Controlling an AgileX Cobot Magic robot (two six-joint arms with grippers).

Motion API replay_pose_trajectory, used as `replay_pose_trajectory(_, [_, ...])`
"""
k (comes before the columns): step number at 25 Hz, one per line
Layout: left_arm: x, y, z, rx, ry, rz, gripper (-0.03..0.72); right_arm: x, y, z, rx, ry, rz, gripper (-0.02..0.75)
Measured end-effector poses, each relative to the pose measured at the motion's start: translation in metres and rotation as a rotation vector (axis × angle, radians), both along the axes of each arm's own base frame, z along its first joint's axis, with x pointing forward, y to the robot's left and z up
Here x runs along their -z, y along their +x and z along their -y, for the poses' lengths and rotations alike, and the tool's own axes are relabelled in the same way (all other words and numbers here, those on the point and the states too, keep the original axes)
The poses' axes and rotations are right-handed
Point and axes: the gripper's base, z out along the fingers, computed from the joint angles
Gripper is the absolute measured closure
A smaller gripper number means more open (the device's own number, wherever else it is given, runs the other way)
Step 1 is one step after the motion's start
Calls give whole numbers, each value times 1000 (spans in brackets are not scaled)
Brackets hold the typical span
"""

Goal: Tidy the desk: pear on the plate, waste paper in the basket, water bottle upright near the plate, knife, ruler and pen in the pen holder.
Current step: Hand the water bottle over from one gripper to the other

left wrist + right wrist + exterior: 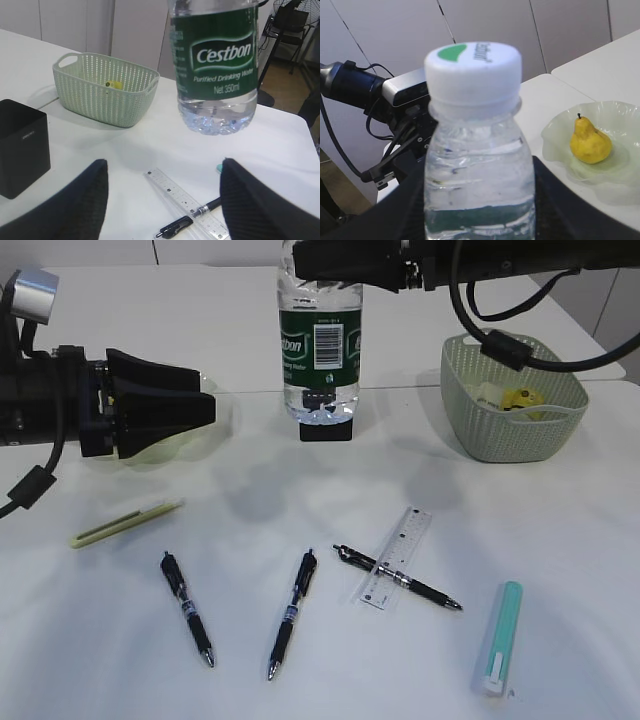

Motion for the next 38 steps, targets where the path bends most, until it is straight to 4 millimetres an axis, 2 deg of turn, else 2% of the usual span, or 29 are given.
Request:
replay_pose_trajectory(7, [0, 1, 0, -19, -20, -60, 185, 0, 0, 0, -1, -2, 9, 349])
replay_pose_trajectory(9, [1, 1, -1, -31, -30, -95, 149, 0, 0, 0, -2, -2, 10, 349])
replay_pose_trajectory(13, [2, 2, -1, -51, -44, -151, 29, 3, 2, 0, -1, -2, 4, 349])
replay_pose_trajectory(20, [-1, 5, 0, -63, -76, -211, 2, 18, 8, -9, -8, 8, -38, 349])
replay_pose_trajectory(27, [-8, 5, 23, -20, -58, -201, 2, 26, 7, -24, -42, 15, -50, 349])
replay_pose_trajectory(38, [-17, 4, 56, 21, -15, -161, 2, 26, 7, -24, -41, 17, -47, 349])
